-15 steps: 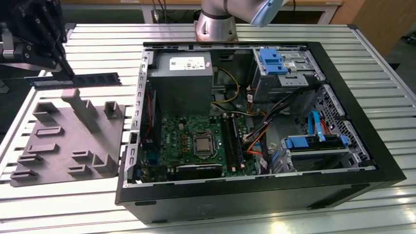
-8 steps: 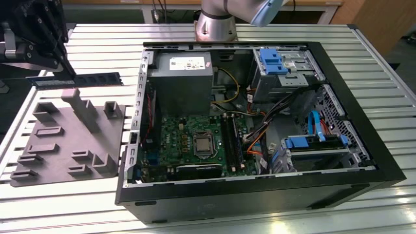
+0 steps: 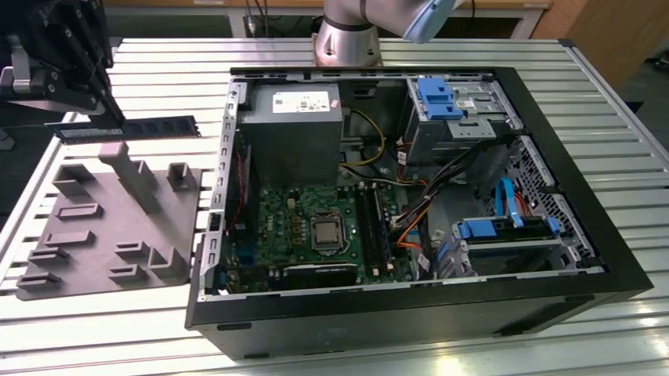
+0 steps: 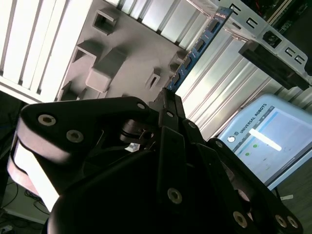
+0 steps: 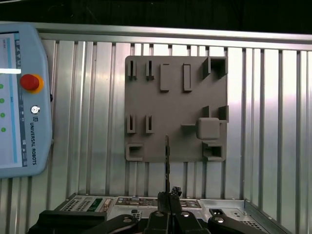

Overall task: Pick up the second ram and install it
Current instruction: 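Pick up the second ram and move it above second insertion slot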

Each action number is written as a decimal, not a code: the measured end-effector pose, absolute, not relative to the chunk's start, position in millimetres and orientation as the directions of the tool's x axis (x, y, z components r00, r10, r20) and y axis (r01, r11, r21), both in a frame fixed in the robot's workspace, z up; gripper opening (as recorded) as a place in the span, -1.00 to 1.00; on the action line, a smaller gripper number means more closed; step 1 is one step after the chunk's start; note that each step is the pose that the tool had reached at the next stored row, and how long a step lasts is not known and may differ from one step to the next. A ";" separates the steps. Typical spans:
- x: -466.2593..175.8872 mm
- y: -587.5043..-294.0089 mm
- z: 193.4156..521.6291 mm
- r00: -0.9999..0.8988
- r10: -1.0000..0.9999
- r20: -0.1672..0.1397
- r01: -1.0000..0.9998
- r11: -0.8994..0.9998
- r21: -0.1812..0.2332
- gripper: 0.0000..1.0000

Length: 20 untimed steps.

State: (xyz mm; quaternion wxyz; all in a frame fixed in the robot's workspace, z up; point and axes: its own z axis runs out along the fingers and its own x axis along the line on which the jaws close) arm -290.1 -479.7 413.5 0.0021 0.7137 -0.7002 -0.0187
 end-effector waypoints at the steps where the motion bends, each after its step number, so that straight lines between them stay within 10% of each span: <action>1: -289.4 -479.7 413.4 0.019 -1.000 -0.024 -0.999 -0.020 0.029 -0.76; 20: -278.6 -477.7 413.4 0.019 -1.000 -0.024 -0.999 -0.019 0.029 -0.76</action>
